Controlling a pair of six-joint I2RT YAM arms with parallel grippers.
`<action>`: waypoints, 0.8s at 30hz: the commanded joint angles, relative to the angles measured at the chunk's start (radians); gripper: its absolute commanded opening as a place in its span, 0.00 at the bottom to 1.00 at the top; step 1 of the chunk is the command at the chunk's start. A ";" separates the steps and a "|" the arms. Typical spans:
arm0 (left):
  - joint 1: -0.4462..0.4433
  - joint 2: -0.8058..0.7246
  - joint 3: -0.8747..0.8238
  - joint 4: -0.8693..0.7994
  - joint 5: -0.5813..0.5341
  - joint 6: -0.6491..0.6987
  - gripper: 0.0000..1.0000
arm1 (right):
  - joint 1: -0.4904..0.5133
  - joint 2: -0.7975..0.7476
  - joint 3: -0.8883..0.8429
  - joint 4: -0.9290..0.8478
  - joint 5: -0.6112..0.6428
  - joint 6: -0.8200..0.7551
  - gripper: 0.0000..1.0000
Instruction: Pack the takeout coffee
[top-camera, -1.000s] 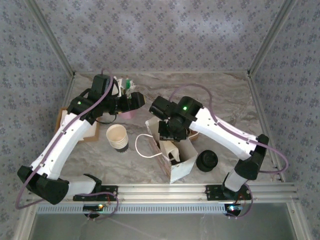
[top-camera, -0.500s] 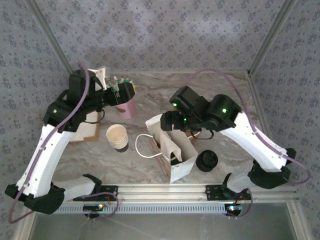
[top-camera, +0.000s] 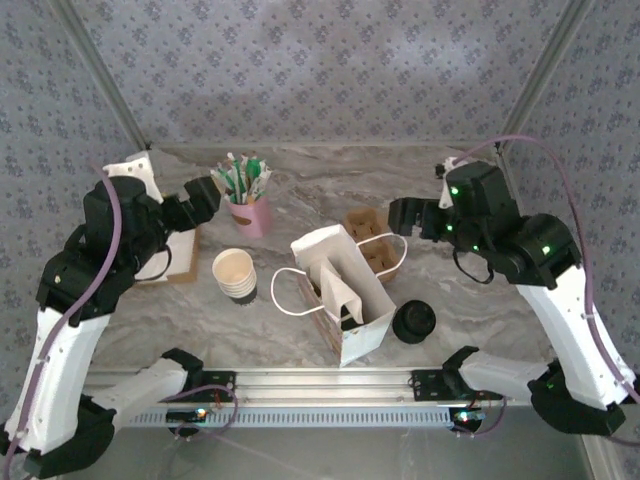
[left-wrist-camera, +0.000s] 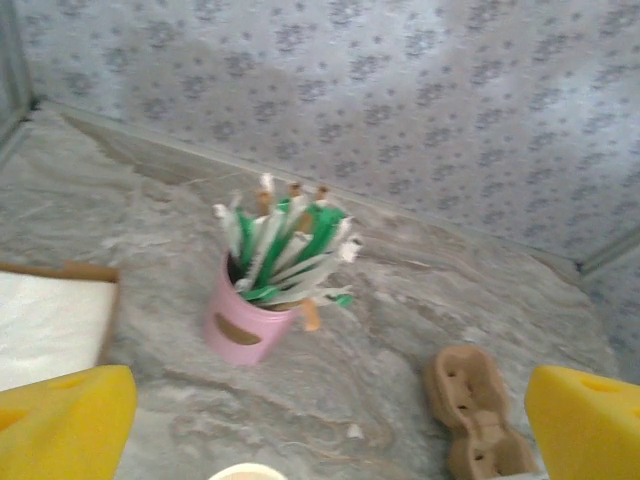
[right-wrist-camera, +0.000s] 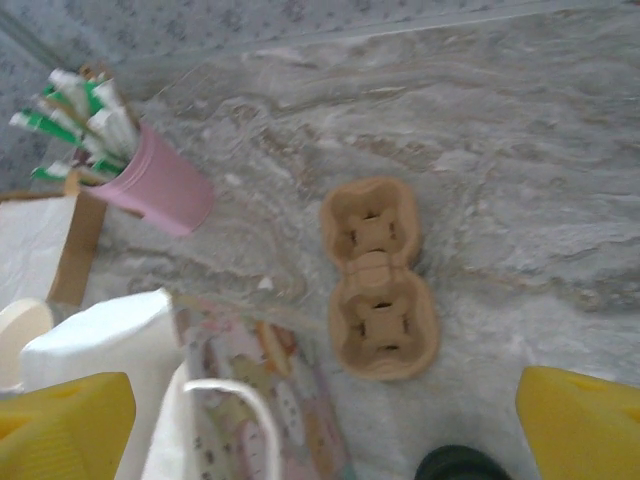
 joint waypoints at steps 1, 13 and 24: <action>0.039 0.004 -0.039 -0.034 -0.082 -0.002 0.99 | -0.096 -0.030 -0.043 0.073 -0.060 -0.106 1.00; 0.390 -0.030 -0.267 0.005 0.081 -0.047 0.99 | -0.521 -0.115 -0.265 0.250 -0.274 -0.098 1.00; 0.515 -0.064 -0.420 0.092 0.133 -0.041 1.00 | -0.704 -0.129 -0.457 0.410 -0.392 -0.049 1.00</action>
